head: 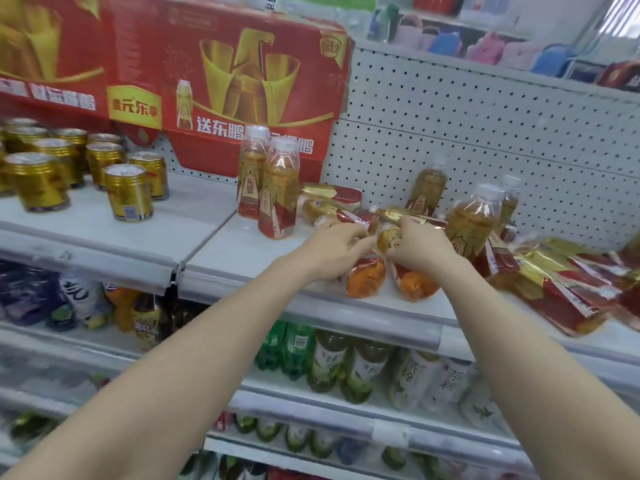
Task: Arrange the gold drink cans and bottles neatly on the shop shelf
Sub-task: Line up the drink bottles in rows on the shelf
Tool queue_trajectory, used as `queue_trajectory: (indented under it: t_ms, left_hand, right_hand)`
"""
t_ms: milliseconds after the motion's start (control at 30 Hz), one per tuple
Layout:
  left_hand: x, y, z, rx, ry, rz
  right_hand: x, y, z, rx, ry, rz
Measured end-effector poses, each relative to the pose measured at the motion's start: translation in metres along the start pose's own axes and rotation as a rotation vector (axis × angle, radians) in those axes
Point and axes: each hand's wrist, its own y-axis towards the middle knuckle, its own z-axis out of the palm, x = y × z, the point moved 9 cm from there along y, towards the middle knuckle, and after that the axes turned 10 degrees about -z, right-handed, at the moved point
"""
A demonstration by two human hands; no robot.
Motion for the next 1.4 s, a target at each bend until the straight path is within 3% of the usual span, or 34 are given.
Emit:
queue_trajectory:
  t_ms: [233, 400, 567, 700, 933, 1133, 1233, 1400]
  left_hand:
    - [0.021, -0.016, -0.024, 0.053, 0.032, -0.27]
    - [0.047, -0.025, -0.023, 0.125, -0.128, -0.485]
    - [0.062, -0.029, -0.013, 0.202, -0.459, -0.636]
    - [0.063, -0.032, -0.009, 0.195, -0.635, -0.685]
    - [0.051, -0.049, -0.035, 0.011, -0.772, -0.562]
    - [0.075, -0.088, -0.081, -0.3, -0.826, -0.509]
    - [0.096, -0.1, -0.105, -0.454, -0.75, -0.509]
    - [0.132, -0.094, -0.124, -0.537, -0.549, -0.572]
  right_hand:
    - [-0.007, 0.003, 0.005, 0.037, 0.08, 0.048]
    - [-0.008, 0.005, 0.019, 0.121, 0.176, 0.107]
    - [-0.013, 0.001, 0.013, 0.029, 0.274, 0.128]
    - [-0.016, -0.009, -0.009, -0.178, 0.374, 0.07]
    - [0.015, -0.004, -0.044, -0.393, 0.657, -0.137]
    - [0.062, 0.022, -0.038, -0.36, 0.746, -0.24]
    - [0.082, 0.035, -0.031, -0.347, 0.82, -0.264]
    - [0.106, 0.052, -0.025, -0.328, 0.864, -0.285]
